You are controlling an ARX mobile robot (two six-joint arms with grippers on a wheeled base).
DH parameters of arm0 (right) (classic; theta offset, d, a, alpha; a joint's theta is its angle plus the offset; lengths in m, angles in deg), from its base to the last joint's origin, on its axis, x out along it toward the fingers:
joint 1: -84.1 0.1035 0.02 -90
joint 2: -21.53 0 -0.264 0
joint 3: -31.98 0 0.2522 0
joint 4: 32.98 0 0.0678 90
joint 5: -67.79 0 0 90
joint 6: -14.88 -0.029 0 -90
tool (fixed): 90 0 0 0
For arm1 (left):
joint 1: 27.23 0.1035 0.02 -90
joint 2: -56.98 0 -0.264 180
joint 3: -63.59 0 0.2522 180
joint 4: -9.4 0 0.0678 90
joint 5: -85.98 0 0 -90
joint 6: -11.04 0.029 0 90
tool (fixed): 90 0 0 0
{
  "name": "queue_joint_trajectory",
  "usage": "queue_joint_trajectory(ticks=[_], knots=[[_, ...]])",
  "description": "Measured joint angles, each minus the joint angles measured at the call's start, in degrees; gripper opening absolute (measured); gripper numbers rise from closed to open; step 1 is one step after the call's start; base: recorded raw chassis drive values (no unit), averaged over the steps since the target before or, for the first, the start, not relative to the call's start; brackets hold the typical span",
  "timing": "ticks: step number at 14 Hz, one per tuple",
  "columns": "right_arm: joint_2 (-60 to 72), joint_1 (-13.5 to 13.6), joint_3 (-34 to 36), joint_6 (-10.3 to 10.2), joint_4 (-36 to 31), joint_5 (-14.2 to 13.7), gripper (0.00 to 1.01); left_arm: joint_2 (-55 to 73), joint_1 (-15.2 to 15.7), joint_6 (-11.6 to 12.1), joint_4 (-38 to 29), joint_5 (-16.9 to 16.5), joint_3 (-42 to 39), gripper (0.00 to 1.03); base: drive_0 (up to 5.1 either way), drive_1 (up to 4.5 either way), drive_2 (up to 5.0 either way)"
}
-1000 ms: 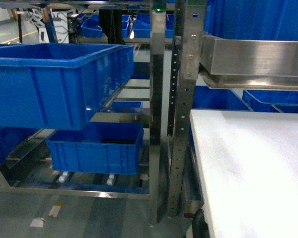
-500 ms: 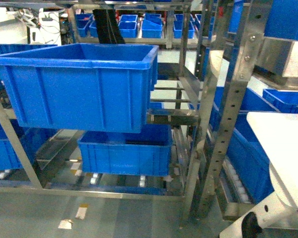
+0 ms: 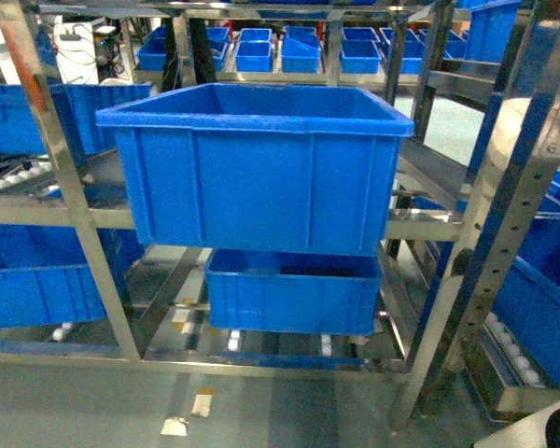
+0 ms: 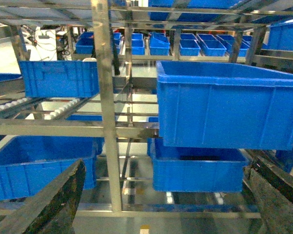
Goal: Place magnetic block on left shelf second layer
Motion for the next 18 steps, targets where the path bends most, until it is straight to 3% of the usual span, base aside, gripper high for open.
queue_joint_trajectory(ticks=[7,10,18], knots=[[0.02,0.00,0.00,0.00,-0.02,0.00,0.34,0.00,0.00,0.00,-0.02,0.00,0.00,0.98,-5.0,2.48,2.5],[0.31,0.37,0.00,0.00,-0.24,0.50,0.34,0.02,-0.04,0.00,-0.09,0.35,0.00,0.98,0.0,0.00,0.0],[-0.02,0.26,0.07,-0.02,0.00,0.11,0.34,0.00,-0.04,0.00,0.04,0.04,0.00,0.98,-0.1,3.87,-4.0]])
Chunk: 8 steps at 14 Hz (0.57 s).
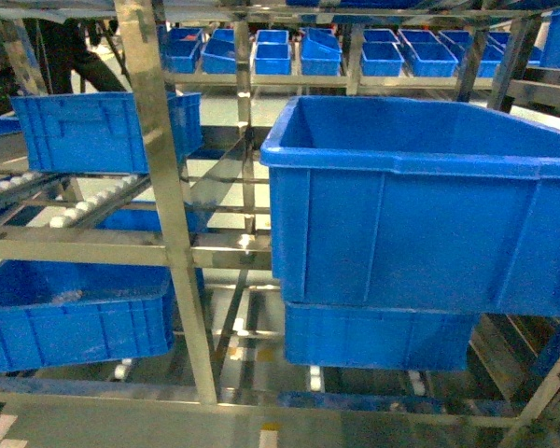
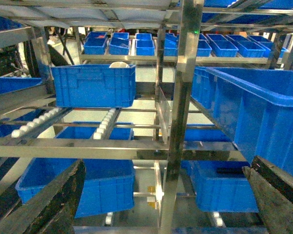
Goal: Place magnetic block on left shelf second layer
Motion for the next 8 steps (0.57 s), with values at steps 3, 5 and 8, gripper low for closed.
queue_joint_trajectory(ticks=[3,5,8], knots=[[0.00,0.00,0.00,0.02,-0.13,0.02,0.34,0.00,0.00,0.00,-0.07,-0.02,0.00,0.98,0.1,4.45,-4.2],[0.02,0.00,0.00,0.00,-0.22,-0.02,0.34,0.00,0.00,0.00,-0.09,0.02,0.00,0.98,0.2,4.49,-4.2],[0.04,0.00,0.00,0.00,-0.04,0.02,0.34,0.00,0.00,0.00,0.09,0.00,0.00,0.98,0.1,4.40,-4.3]])
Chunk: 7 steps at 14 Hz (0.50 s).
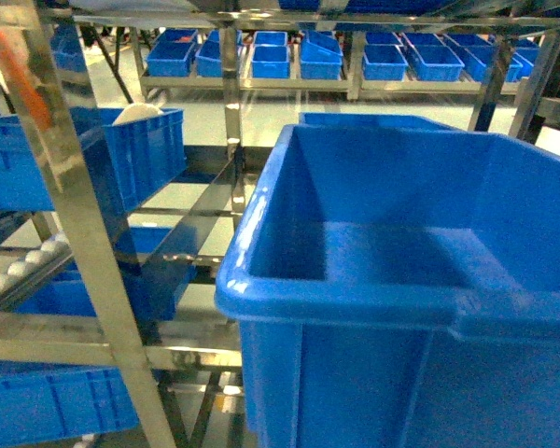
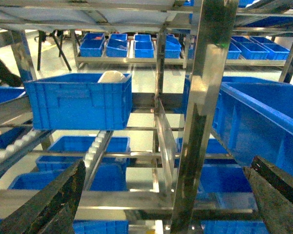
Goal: Place magnetic block on left shelf second layer
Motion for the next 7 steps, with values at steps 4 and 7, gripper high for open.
queue_joint_trajectory(ticks=[4,7], knots=[[0.31,0.00,0.02,0.00,-0.09,-0.11,0.34,0.00,0.00,0.00,0.02,0.00,0.00,0.98,0.0,1.10,-1.1],[4.22,2.49,-1.73,-2.01,0.52,0.63,0.34,0.02,0.00,0.00,-0.09,-0.02,0.00,0.98,0.0,0.00,0.0]])
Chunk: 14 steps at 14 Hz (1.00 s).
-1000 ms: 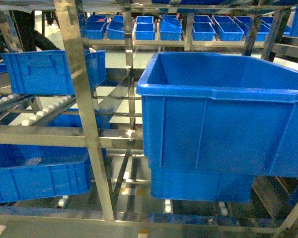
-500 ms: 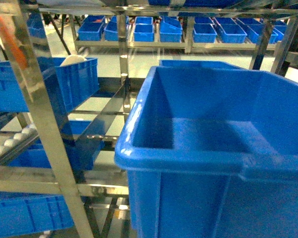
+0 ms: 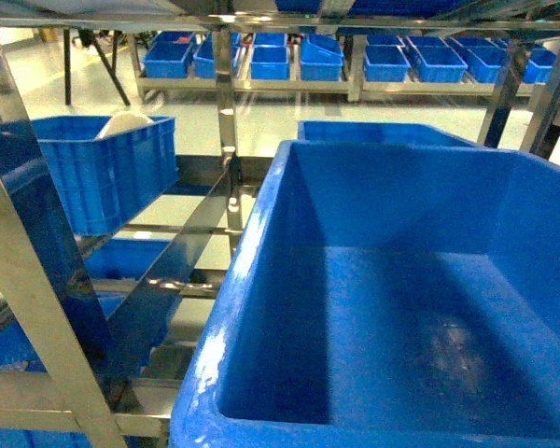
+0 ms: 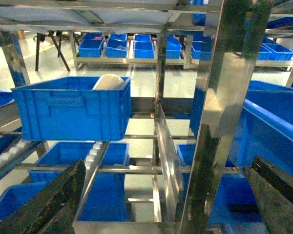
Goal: Place magnetic block on left shelf second layer
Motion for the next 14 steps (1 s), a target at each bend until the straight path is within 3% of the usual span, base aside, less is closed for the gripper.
queue_joint_trajectory(ticks=[3,6,9,11,13,14], knots=[[14.10,2.99,-9.29,-3.13,0.09,1.99,0.34,0.00,0.00,0.00,-0.02,0.00,0.00,0.98,0.0,0.00,0.0],[28.00,3.63,-18.95,-5.14,3.39,2.62,0.34,-0.02,0.00,0.00,-0.02,0.00,0.00,0.98,0.0,0.00,0.0],[42.49,2.49,-28.04,-7.96,5.40,1.92,0.34,-0.02,0.00,0.00,-0.02,0.00,0.00,0.98,0.0,0.00,0.0],[48.78,1.99,-31.56,-8.79,4.37,1.68,0.34,-0.02,0.00,0.00,-0.02,0.00,0.00,0.98,0.0,0.00,0.0],[55.56,1.68,-34.14,-9.11,1.77,-0.11,0.34,-0.02,0.00,0.00,-0.04,0.00,0.00,0.98,0.0,0.00,0.0],[61.20,2.25,-37.51,-10.38,3.65,-1.44,0.34,-0.02,0.00,0.00,-0.02,0.00,0.00,0.98,0.0,0.00,0.0]])
